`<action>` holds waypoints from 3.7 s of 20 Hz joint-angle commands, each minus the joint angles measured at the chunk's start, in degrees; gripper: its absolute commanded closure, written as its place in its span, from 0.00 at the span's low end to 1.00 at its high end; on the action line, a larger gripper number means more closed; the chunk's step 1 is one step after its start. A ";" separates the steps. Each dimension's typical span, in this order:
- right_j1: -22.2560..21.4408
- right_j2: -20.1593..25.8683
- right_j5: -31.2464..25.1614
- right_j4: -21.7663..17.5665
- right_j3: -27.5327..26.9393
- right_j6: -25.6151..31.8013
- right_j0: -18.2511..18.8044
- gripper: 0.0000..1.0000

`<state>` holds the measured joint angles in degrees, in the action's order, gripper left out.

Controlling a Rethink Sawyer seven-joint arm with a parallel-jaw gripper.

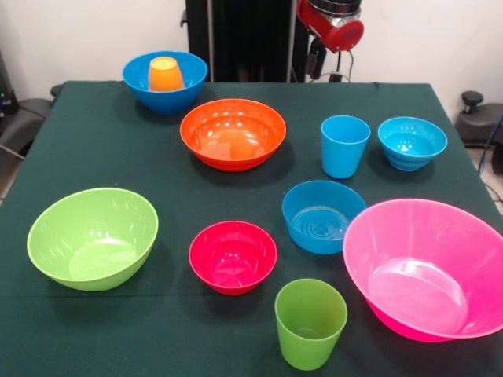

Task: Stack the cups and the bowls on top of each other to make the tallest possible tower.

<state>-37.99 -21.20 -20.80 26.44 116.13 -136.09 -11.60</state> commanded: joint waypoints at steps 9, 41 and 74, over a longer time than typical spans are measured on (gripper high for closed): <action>4.20 3.14 0.58 -3.41 -1.86 -5.35 -1.17 0.00; 12.15 2.17 5.00 2.58 -5.66 -12.78 -7.44 0.00; 7.66 0.96 -0.27 3.69 -3.55 -10.22 -8.18 0.00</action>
<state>-25.14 -24.36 -15.17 28.86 113.38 -136.09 -19.46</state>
